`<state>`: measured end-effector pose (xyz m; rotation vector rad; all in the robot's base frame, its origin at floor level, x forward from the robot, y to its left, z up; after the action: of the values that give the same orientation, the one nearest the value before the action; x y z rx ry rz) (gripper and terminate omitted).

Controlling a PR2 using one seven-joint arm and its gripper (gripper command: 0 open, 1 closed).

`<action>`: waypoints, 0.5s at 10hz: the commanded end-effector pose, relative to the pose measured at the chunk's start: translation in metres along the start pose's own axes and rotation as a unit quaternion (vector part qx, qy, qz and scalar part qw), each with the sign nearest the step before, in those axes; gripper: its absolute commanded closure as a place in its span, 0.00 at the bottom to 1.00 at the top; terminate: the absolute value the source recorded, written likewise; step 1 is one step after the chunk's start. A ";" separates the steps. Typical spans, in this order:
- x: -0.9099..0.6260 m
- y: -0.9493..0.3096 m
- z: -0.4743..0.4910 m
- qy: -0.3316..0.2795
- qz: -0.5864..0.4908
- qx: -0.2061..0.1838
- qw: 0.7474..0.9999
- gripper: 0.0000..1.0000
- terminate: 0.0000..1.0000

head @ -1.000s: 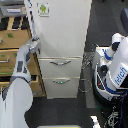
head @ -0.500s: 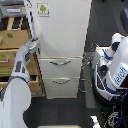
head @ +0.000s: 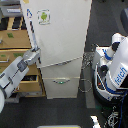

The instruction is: Opening the fridge

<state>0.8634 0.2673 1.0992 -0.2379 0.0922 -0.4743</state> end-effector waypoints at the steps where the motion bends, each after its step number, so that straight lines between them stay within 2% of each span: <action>1: -0.478 -0.281 0.174 -0.133 -0.271 0.014 0.953 1.00 0.00; 2: -0.605 -0.354 0.215 -0.163 -0.338 -0.017 0.927 1.00 0.00; 3: -0.626 -0.363 0.220 -0.165 -0.350 -0.032 0.922 1.00 0.00; 4: -0.712 -0.384 0.230 -0.188 -0.418 -0.051 0.887 1.00 0.00; 5: -0.718 -0.379 0.224 -0.193 -0.428 -0.032 0.882 1.00 0.00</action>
<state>0.6061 0.2600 1.2265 -0.3528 -0.0850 -0.8164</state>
